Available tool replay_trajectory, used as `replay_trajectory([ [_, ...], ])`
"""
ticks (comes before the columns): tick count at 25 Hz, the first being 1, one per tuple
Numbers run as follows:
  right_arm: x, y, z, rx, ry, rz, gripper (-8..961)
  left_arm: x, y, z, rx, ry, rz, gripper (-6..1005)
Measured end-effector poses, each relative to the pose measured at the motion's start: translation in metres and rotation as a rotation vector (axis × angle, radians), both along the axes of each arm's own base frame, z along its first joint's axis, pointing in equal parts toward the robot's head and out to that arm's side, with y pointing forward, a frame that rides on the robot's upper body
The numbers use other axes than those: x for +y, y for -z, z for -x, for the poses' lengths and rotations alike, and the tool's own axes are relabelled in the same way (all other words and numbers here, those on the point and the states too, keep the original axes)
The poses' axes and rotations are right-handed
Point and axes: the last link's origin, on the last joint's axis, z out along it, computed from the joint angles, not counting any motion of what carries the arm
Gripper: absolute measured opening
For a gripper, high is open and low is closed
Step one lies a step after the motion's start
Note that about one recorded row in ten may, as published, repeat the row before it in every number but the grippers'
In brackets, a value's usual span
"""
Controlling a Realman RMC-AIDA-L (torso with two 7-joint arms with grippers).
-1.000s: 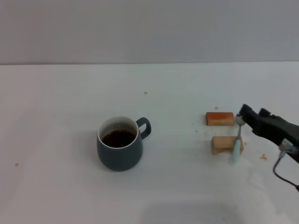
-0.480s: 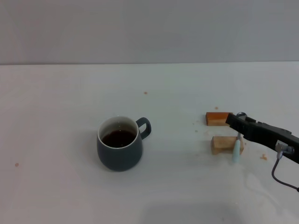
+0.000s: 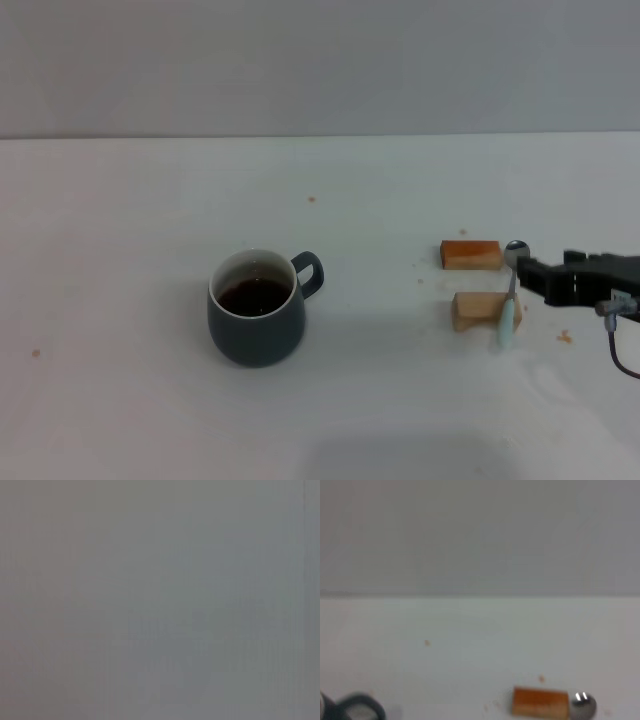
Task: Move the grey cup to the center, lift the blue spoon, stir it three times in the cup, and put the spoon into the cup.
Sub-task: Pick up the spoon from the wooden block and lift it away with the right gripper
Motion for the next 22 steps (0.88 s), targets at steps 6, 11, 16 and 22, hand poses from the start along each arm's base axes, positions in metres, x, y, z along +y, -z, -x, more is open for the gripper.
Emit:
replay_trajectory([
  [6,0.001,0.003,0.002,-0.041,0.039,0.071,492,0.0,-0.001,0.0,-0.004,0.001,-0.004,-3],
  [11,0.0,0.003,0.0,-0.041,0.041,0.068,492,0.0,-0.001,-0.002,-0.005,0.008,-0.009,-3],
  [16,0.001,0.002,-0.013,0.014,0.083,0.015,491,0.0,-0.002,-0.003,-0.005,0.016,-0.014,-3],
  [22,-0.004,0.001,-0.029,0.155,0.18,-0.045,491,-0.002,-0.01,-0.005,-0.009,0.039,-0.031,-3],
])
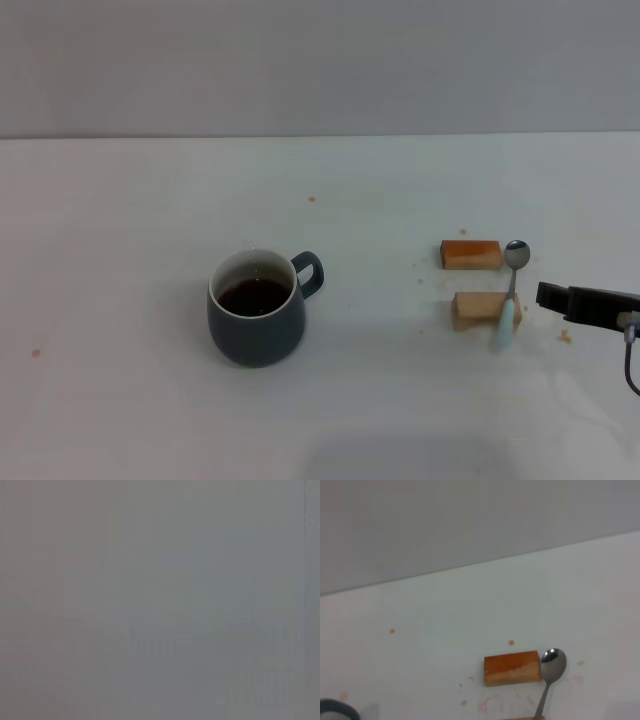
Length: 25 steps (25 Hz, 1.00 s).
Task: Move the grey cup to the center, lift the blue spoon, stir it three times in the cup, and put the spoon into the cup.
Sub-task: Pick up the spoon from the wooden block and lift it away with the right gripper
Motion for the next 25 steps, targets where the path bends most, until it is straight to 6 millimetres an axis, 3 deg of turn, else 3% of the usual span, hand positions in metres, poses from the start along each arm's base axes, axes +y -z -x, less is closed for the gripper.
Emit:
replay_trajectory([
  [17,0.029,0.007,-0.016,0.311,0.079,0.008,490,-0.004,-0.025,0.009,0.06,-0.006,-0.005,-3],
  [25,0.031,0.008,-0.023,0.322,0.105,0.012,489,0.002,-0.025,0.006,0.073,0.004,-0.002,-3],
])
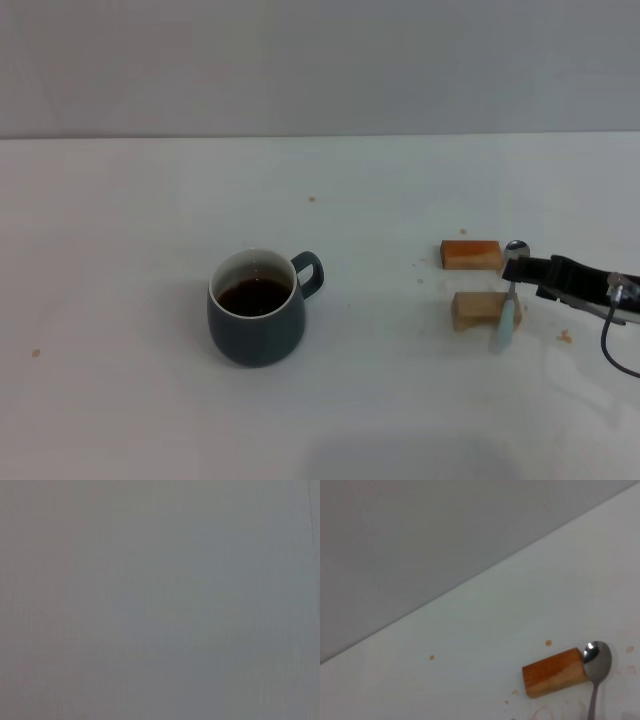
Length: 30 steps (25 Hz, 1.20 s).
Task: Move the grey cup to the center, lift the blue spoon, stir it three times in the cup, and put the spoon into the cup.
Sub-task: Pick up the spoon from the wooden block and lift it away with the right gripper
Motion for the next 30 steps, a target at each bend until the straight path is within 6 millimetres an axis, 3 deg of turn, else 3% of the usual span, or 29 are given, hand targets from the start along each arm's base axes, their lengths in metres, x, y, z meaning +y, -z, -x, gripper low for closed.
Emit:
replay_trajectory([
  [8,0.012,-0.001,0.012,-0.076,-0.01,0.072,489,0.001,0.001,-0.002,-0.001,0.011,-0.003,-3],
  [11,0.025,-0.003,0.035,-0.186,-0.037,0.122,489,0.0,0.002,-0.002,-0.003,0.009,-0.005,-3],
  [19,0.035,-0.007,0.062,-0.347,-0.046,0.182,488,-0.003,0.003,0.0,-0.004,0.004,-0.007,-3],
  [30,0.028,0.02,0.078,-0.466,-0.058,0.282,487,-0.004,0.003,0.001,-0.005,0.0,-0.007,-3],
])
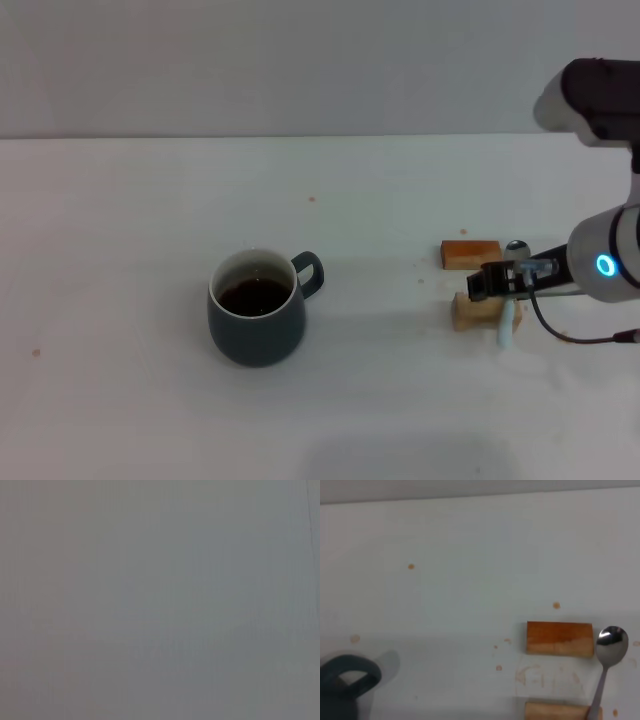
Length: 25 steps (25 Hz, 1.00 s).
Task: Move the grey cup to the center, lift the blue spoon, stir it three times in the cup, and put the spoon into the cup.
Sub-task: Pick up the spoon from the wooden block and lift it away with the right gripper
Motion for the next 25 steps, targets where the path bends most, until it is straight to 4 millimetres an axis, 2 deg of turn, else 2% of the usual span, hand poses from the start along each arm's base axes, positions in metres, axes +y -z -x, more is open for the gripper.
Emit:
replay_trajectory([
  [10,-0.006,0.002,0.0,-0.03,0.011,0.005,485,0.0,-0.002,0.001,0.0,-0.001,-0.006,-3],
  [15,0.003,0.001,0.015,0.022,-0.127,-0.045,484,-0.001,-0.001,0.002,0.0,-0.006,-0.005,-3],
  [16,0.007,0.003,0.025,0.051,-0.209,-0.057,484,-0.001,-0.001,0.002,0.0,-0.006,-0.005,-3],
  [20,0.011,0.01,0.036,0.116,-0.329,-0.065,483,-0.003,0.0,0.004,-0.011,-0.018,-0.009,-3],
  [25,0.005,0.025,0.036,0.266,-0.473,-0.092,483,-0.005,0.005,0.007,-0.032,-0.039,-0.009,-3],
])
